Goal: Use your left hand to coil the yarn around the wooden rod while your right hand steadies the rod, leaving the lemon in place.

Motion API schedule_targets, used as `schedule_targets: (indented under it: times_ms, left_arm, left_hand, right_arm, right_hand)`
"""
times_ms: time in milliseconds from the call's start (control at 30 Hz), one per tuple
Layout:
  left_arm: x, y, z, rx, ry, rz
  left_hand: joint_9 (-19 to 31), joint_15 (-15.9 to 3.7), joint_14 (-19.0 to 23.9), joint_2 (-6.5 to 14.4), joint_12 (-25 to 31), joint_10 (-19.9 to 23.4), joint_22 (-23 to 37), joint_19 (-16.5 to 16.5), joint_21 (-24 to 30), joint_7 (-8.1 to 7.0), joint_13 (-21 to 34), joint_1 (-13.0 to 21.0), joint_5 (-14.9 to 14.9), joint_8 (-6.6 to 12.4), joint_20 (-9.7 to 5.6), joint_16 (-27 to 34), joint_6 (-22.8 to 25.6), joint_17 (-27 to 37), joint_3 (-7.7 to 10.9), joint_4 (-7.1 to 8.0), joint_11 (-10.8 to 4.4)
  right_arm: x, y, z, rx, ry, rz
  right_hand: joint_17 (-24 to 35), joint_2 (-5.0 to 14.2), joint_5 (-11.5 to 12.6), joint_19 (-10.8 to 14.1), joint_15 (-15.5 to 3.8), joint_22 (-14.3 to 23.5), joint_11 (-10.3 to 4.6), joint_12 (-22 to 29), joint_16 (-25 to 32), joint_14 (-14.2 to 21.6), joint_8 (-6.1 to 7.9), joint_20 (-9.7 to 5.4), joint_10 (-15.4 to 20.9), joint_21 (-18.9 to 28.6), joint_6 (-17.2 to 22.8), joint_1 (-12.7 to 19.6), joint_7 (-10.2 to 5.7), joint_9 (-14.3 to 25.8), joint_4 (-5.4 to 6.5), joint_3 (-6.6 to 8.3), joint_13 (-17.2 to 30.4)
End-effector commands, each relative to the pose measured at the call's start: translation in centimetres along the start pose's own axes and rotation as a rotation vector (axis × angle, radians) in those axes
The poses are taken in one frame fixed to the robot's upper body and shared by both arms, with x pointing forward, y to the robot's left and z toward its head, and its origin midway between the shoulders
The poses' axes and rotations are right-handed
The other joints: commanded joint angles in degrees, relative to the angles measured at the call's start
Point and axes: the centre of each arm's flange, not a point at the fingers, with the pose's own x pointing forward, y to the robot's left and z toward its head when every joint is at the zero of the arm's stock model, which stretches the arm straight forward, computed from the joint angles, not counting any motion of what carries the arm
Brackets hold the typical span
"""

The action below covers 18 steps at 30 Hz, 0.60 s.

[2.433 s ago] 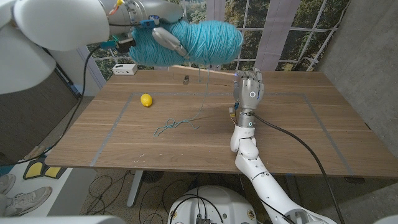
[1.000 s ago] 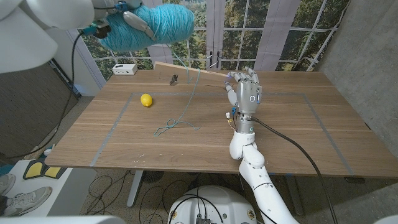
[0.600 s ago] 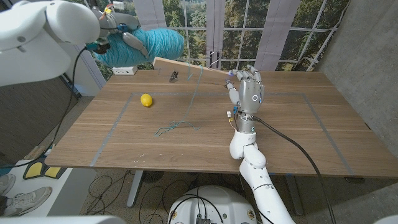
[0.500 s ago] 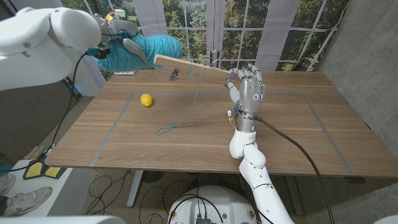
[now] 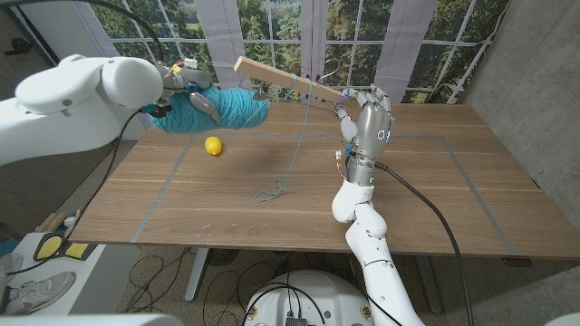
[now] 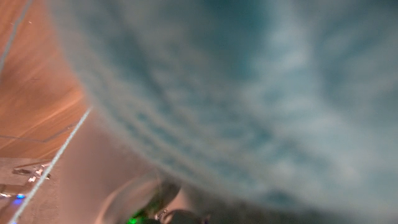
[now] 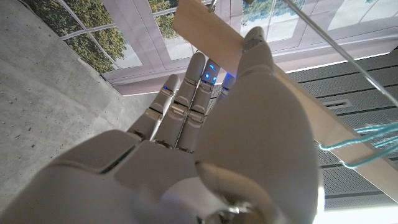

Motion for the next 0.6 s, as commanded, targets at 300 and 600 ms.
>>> schedule_targets:
  times_ms: [300, 600]
  left_arm:
    - [1.1, -6.0, 5.1, 0.077, -0.196, -0.136]
    - [-0.2, -6.7, 8.4, 0.152, -0.269, -0.153]
  left_hand:
    - [-0.08, -11.25, 14.89, 5.47, 1.24, 2.44, 3.71, 0.23, 1.02, -5.31, 35.63, 1.36, 0.15, 0.15, -6.88, 9.81, 5.89, 14.24, 15.06, 14.49, -4.74]
    - [0.13, -11.22, 15.02, 5.58, 1.31, 2.42, 3.52, 0.29, 1.02, -5.3, 35.69, 1.35, 0.15, 0.16, -6.89, 10.09, 5.72, 14.49, 15.18, 14.52, -4.83]
  right_arm:
    - [3.2, 1.4, 0.1, -0.126, 0.009, -0.033]
    - [4.9, 2.7, -1.1, -0.249, 0.052, -0.034]
  right_hand:
    - [0.5, 7.6, 0.31, -0.32, -6.48, 0.09, -5.29, 0.22, -0.6, 0.73, 0.36, -6.12, 6.04, 0.79, 4.12, 7.11, -2.55, 0.62, 0.23, -0.18, 12.69]
    - [0.85, 7.52, 0.33, -0.54, -6.38, 0.06, -5.32, 0.09, -0.87, 0.85, 0.22, -6.12, 6.12, 1.0, 4.08, 6.98, -2.58, 0.7, 0.46, -0.53, 12.76]
